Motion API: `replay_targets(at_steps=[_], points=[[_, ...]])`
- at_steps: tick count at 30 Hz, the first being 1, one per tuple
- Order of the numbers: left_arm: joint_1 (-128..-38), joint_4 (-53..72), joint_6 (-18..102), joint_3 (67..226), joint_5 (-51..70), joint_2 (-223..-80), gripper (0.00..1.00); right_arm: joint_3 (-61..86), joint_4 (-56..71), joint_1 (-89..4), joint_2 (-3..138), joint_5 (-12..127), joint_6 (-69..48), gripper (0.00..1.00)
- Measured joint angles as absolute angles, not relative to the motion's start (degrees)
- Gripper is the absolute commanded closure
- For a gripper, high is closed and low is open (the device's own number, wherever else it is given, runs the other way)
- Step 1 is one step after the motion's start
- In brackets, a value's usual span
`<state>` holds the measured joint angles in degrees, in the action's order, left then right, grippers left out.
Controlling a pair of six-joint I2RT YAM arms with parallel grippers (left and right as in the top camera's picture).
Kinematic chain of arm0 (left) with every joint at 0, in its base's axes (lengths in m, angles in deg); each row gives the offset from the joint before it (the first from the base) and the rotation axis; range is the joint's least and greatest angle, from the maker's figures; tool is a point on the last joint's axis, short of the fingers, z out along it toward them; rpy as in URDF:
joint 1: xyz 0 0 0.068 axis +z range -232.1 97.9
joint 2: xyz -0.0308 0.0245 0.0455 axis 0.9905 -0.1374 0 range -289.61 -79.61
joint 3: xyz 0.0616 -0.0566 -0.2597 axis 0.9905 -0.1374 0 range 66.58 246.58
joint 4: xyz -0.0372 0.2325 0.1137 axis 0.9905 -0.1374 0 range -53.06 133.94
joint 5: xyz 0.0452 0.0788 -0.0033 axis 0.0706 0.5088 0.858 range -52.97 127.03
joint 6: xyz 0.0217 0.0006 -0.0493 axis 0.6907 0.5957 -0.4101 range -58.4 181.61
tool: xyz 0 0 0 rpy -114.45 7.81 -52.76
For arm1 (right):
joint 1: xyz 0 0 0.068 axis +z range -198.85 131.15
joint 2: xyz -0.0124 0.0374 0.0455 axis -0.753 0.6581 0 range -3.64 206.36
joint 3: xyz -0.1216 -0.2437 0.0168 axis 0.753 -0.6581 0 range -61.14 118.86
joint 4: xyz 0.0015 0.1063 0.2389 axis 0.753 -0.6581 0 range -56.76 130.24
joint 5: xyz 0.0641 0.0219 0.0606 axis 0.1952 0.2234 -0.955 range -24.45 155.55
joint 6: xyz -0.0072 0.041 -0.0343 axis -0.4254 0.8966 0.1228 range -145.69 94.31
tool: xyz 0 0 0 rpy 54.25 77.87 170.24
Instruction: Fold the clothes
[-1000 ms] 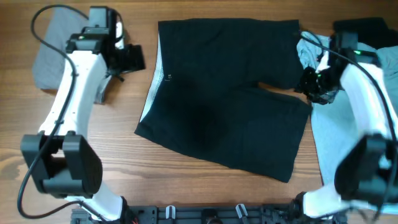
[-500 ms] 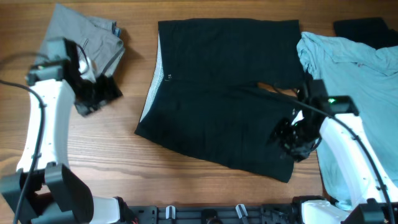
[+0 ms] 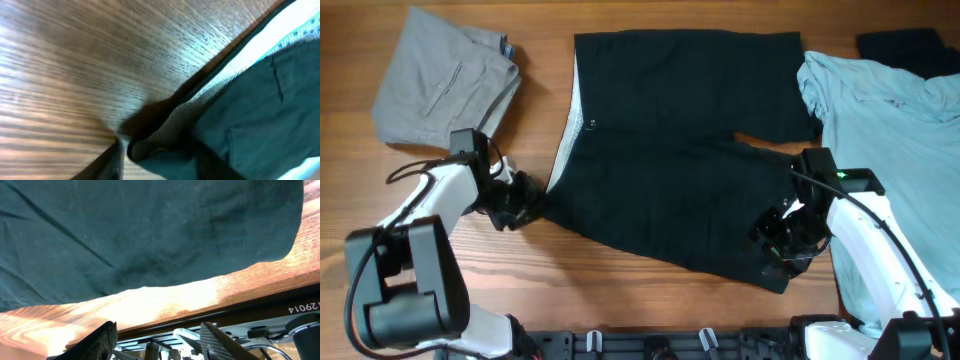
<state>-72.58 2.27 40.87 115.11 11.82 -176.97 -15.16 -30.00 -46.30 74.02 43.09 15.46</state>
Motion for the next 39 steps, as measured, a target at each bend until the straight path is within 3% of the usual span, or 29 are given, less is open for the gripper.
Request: replay_targets(at_steps=[3,4,10,12,14,21,22,23,24,25,28,34,39], points=[[-72.7,3.1,39.2,115.2,11.0,-178.1,0.93,-17.1,-30.4,-46.3,74.0,44.8,17.8,0.35],[-72.8,3.4,38.8,115.2,11.1,-178.3,0.96,-18.5,-30.2,-46.3,74.0,45.3,18.6,0.35],[-73.5,4.3,38.7,115.0,11.1,-178.6,0.96,-22.1,-30.0,-46.3,74.0,49.2,23.2,0.36],[-73.5,5.2,38.7,115.0,11.0,-178.6,0.96,-24.2,-28.6,-47.4,74.0,50.0,25.1,0.4],[-73.5,5.4,38.7,114.9,10.9,-178.6,0.96,-24.9,-27.1,-49.1,74.0,50.9,27.2,0.63],[-73.5,5.6,38.7,114.9,10.8,-178.6,0.96,-27.7,-23.9,-49.3,74.0,53.4,35.8,0.68],[-73.5,5.6,38.7,114.9,10.8,-178.6,0.96,-29.0,-23.3,-49.3,74.0,53.5,36.3,0.81],[-73.5,5.7,38.7,114.9,10.7,-178.6,0.96,-30.9,-21.6,-49.3,74.0,53.6,37.0,0.72],[-73.5,5.7,38.7,114.9,10.7,-178.6,0.96,-33.2,-19.2,-49.3,74.0,53.6,37.5,0.5],[-73.5,5.9,38.7,114.9,10.7,-178.6,0.96,-33.6,-18.8,-49.4,74.0,53.7,37.8,0.44],[-73.5,6.3,38.7,114.9,10.6,-178.6,0.96,-33.6,-20.1,-49.6,73.5,53.6,37.7,0.53],[-73.5,6.5,38.7,114.9,10.6,-178.6,0.96,-31.6,-16.7,-49.6,73.2,50.1,29.4,0.48],[-73.5,6.5,38.7,114.9,10.6,-178.6,0.94,-30.1,-18.7,-49.6,63.6,48.9,26.9,0.46]])
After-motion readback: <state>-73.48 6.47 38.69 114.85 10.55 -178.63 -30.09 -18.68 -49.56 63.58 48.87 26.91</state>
